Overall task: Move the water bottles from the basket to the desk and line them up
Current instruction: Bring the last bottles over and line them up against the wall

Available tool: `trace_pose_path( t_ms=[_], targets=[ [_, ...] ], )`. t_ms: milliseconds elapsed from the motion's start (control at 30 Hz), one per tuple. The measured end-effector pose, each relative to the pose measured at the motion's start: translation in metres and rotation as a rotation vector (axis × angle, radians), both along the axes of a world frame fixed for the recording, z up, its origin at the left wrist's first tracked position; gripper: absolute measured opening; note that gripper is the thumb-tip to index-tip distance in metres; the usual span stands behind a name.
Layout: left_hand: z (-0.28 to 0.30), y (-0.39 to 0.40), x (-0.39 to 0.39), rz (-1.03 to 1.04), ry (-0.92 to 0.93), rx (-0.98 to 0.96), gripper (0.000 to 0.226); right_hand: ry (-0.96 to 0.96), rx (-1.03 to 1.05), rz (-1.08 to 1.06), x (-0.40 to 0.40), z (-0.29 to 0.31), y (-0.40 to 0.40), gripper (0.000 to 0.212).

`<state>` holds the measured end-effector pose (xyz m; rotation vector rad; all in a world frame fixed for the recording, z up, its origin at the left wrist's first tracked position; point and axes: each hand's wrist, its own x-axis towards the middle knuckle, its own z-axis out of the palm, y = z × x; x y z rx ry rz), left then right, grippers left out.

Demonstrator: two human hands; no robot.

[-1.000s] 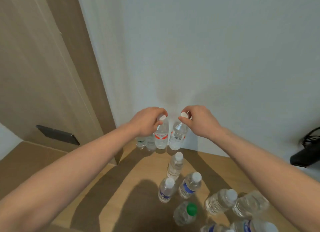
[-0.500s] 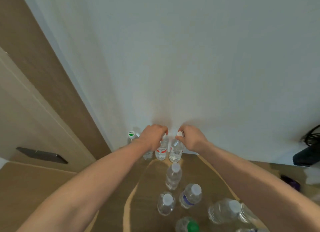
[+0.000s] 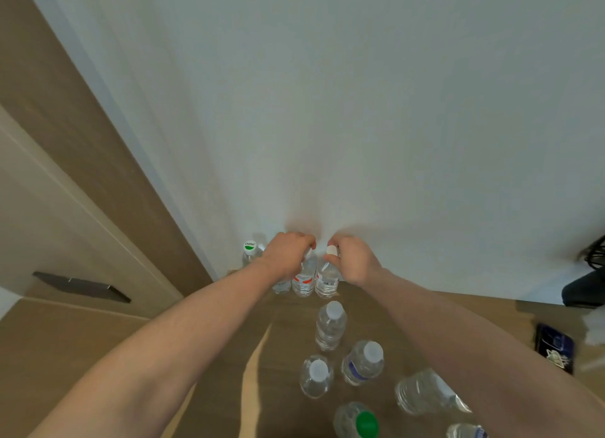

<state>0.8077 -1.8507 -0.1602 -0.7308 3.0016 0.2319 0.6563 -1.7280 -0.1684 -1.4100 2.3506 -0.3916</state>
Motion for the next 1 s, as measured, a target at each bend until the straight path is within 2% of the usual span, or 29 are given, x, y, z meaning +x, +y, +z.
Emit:
trace_pose_path(
  t_ms=[233,400,500,567,633,733,867,1000],
  targets=[
    [0.001,0.008,0.006,0.038,0.067,-0.021,0.032,-0.045,0.051,0.010,0.002,0.022,0.020,0.054],
    [-0.003,0.014,0.009,0.115,0.110,0.016,0.027,-0.071,0.029,-0.017,0.017,0.049,0.060,0.053],
    [0.001,0.015,0.007,0.134,0.121,0.029,0.030,-0.084,0.064,-0.004,0.026,0.068,0.092,0.050],
    [0.008,0.021,0.008,0.138,0.139,0.032,0.040,-0.093,0.123,0.015,0.029,0.079,0.117,0.047],
    [0.017,0.035,0.013,0.131,0.215,0.026,0.047,-0.099,0.177,0.046,0.033,0.086,0.143,0.046],
    [0.032,0.071,0.030,0.049,0.332,0.149,0.040,-0.108,0.233,0.061,0.038,0.089,0.178,0.047],
    [0.050,0.120,0.056,-0.055,0.153,0.339,0.038,-0.104,0.271,0.061,0.041,0.088,0.212,0.046],
    [0.049,0.157,0.090,-0.128,0.174,0.359,0.033,-0.138,0.143,-0.011,0.051,0.093,0.244,0.036]
  ],
)
